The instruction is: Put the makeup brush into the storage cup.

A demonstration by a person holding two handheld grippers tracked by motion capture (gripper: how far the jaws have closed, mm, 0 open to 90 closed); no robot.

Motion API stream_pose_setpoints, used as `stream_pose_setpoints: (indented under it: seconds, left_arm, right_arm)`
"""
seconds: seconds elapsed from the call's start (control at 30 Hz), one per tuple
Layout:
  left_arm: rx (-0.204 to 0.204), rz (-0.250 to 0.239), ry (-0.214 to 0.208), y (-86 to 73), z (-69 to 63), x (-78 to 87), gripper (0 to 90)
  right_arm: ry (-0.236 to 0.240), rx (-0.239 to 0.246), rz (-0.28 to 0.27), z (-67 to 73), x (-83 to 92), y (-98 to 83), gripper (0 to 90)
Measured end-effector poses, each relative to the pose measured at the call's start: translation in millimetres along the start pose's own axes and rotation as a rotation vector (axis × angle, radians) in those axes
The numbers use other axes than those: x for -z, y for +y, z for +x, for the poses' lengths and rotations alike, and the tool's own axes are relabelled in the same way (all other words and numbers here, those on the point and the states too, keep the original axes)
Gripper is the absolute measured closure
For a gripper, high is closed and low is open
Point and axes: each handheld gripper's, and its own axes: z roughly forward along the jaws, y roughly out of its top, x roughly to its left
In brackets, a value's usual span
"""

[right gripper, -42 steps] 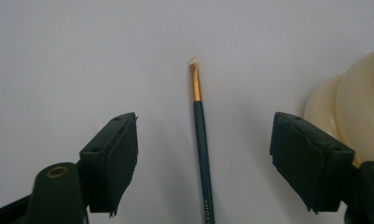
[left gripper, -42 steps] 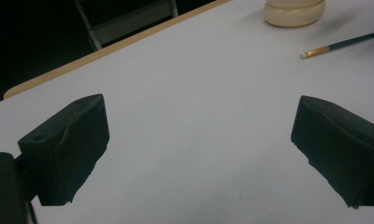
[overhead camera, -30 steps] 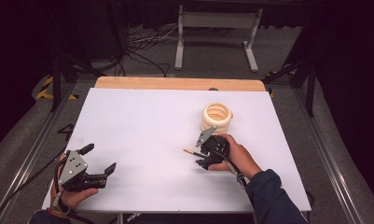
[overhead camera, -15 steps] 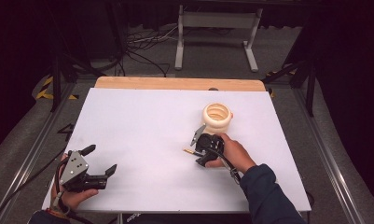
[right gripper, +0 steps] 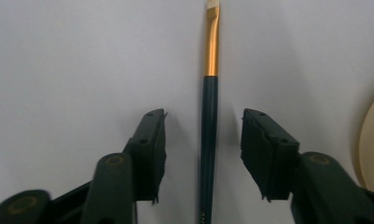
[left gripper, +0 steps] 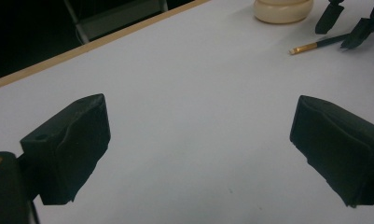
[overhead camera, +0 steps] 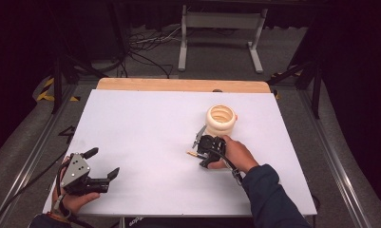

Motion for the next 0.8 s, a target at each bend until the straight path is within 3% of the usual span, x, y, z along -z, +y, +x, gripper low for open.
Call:
stream_pose_setpoints:
  seconds: [0.13,0.23,0.3,0.53,0.8]
  left_arm:
    - [-0.001,0.002,-0.003,0.0,-0.1,0.0,5.7]
    - [0.000,0.003,-0.005,-0.3,0.0,-0.3,5.8]
    - [0.001,0.005,-0.010,-0.5,-0.1,-0.8,5.9]
    - [0.004,0.007,-0.017,-0.9,0.1,-0.6,5.9]
    - [-0.002,0.011,-0.013,-1.2,0.3,-0.3,6.0]
  right_arm:
    - [0.020,-0.001,0.038,-4.2,0.5,3.1,64.4]
    - [0.036,-0.002,0.051,-5.4,0.1,4.1,67.5]
    - [0.059,0.004,0.070,-4.5,-0.5,6.7,75.4]
    - [0.051,0.010,0.114,0.1,-1.0,12.3,82.6]
    - [0.040,0.024,0.116,2.7,-0.7,12.5,83.9]
